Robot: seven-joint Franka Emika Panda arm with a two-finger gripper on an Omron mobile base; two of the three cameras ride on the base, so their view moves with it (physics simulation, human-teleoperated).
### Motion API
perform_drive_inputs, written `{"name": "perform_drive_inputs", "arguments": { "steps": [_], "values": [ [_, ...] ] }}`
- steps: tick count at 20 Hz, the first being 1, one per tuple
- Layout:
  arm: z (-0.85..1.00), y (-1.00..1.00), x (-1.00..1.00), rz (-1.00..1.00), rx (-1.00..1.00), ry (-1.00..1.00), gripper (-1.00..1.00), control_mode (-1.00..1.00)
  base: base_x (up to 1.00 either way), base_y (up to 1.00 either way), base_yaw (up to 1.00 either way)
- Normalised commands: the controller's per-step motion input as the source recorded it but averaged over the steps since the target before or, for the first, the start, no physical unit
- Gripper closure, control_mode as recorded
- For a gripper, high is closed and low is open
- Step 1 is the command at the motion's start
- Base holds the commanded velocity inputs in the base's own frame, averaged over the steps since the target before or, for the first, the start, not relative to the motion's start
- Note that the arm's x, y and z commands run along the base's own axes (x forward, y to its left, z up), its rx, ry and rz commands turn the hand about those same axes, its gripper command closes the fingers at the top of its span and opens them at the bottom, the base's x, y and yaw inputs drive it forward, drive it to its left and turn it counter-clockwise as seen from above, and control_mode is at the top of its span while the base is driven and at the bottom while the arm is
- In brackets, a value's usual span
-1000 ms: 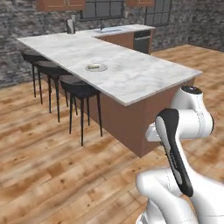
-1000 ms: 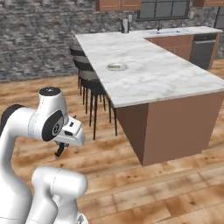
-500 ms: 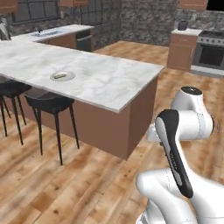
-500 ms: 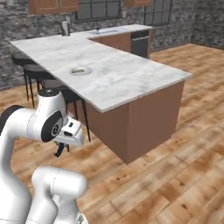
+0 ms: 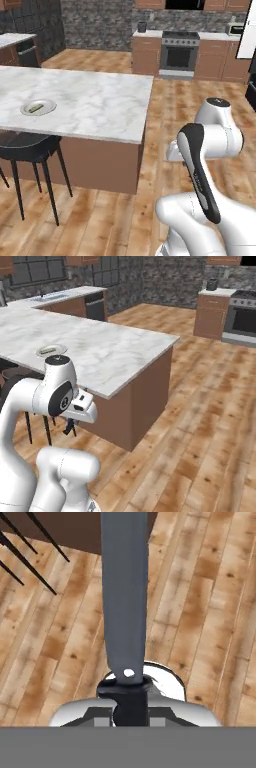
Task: Retrieve the butter from the fridge and place it on a plate on the dining table. Then retrieve the butter knife by the fridge and place it near the plate.
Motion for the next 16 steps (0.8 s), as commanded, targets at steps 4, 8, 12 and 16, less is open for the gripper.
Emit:
{"name": "perform_drive_inputs", "arguments": {
  "steps": [4,8,12,16],
  "values": [
    [0.00,0.00,0.00,0.00,0.00,0.00,1.00,1.00,-0.35,0.99,-0.59],
    [0.00,0.00,0.00,0.00,0.00,0.00,1.00,1.00,-0.15,1.00,-0.52],
    [0.00,0.00,0.00,0.00,0.00,0.00,1.00,1.00,0.00,1.00,-0.48],
    [0.00,0.00,0.00,0.00,0.00,0.00,1.00,1.00,0.00,1.00,-0.46]
  ]
}}
